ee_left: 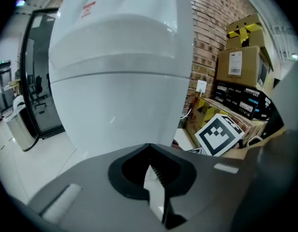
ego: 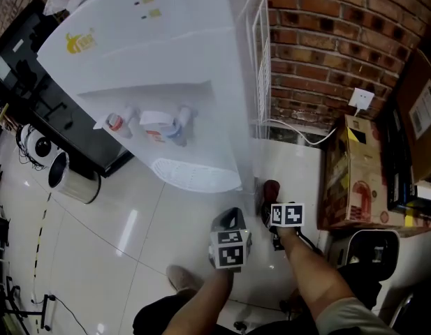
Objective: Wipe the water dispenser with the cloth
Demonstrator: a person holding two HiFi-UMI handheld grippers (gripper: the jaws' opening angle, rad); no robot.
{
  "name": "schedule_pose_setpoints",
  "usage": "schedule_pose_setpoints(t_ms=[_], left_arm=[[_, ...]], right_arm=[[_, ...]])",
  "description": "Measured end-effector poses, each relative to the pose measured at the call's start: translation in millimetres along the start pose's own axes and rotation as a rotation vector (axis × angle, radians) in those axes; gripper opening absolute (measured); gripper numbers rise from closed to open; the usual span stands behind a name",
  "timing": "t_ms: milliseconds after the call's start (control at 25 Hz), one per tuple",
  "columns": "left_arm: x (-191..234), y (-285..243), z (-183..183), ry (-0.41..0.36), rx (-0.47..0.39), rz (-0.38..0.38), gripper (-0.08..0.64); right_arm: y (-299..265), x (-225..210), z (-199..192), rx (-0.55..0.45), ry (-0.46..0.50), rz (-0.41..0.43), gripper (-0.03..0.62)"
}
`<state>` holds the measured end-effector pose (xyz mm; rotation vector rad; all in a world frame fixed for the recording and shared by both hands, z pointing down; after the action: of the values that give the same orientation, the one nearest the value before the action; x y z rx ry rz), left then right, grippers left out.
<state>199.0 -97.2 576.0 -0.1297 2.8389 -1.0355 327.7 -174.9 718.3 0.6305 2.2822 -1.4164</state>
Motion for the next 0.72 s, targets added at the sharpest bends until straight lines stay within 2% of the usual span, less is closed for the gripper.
schedule_pose_setpoints(t_ms=[120,240,320,480,640,720], left_arm=[[-10.0,14.1,20.0,0.022,-0.047,-0.022,0.000],[-16.5,29.0,47.6,0.052,-0.090,-0.041,0.000],[-22.4,42.0,70.4,0.041,-0.130,-0.050,0.000],[-29.8,82.6,117.9,-0.039,-0.251,-0.046,0.000],[-31.6,136.0,166.1,-0.190,-0.378,-0.025,0.000],[-24.5,159.7,190.8,-0.236,-0.434,-0.002,0.000]], right_arm=[[38.5,-3.6,31.8,-0.119,0.044,-0.013,0.069],[78.6,12.4,65.2,-0.197,0.179,-0.003,0.070],[107.9,27.2,89.8,-0.254,0.268,0.013,0.071],[173.6,60.2,146.3,-0.409,0.351,0.076,0.071],[252.3,113.1,194.4,-0.582,0.504,0.161,0.071],[296.3,142.0,211.1,-0.683,0.584,0.218,0.071]])
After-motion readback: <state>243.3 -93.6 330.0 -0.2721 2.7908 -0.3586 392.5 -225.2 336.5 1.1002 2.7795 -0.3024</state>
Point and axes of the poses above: the fingertips, and each gripper's own axes: y backward along the fingers, x to its left, z out of its top, the point moved 5 cm from there along y, backward along the fingers, and after that the axes turned 9 degrees about -y, right-handed, at the moved point
